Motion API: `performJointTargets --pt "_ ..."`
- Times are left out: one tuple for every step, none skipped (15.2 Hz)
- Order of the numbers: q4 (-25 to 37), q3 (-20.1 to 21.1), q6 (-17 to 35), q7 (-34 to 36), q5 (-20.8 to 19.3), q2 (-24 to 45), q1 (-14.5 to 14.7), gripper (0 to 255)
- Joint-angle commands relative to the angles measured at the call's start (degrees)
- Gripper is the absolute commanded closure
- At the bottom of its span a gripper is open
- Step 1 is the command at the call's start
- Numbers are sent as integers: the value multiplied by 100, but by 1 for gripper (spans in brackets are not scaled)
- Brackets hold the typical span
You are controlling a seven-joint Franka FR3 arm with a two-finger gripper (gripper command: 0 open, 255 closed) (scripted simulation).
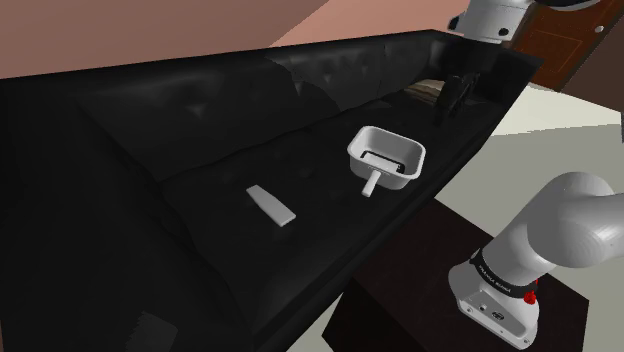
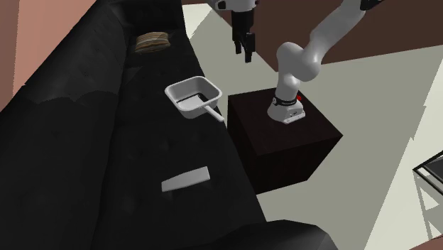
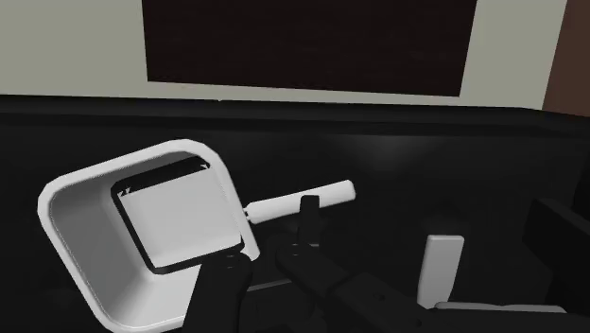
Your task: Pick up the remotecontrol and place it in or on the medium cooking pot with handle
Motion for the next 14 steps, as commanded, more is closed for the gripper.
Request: performJointTargets --pt "0 0 0 0 0 0 0 0" --pt "-51 75 185 61 44 129 20 0" --pt "-94 149 370 120 86 266 39 0" --pt "-128 224 555 180 126 411 58 0" --pt "-155 298 739 239 162 564 76 0" --pt "-173 372 923 299 196 724 93 0" --pt "-183 445 1105 358 225 891 109 0" --pt "-185 517 1286 419 251 1065 124 0" --pt "-178 588 1465 480 273 1245 137 0" --pt "-163 659 1642 542 290 1432 149 0" --pt "-140 729 1815 605 302 1624 160 0" --pt "-108 797 1986 670 308 1821 170 0" --pt "-69 865 2153 736 309 2024 177 0" --pt "-21 931 2316 805 304 2231 183 0"
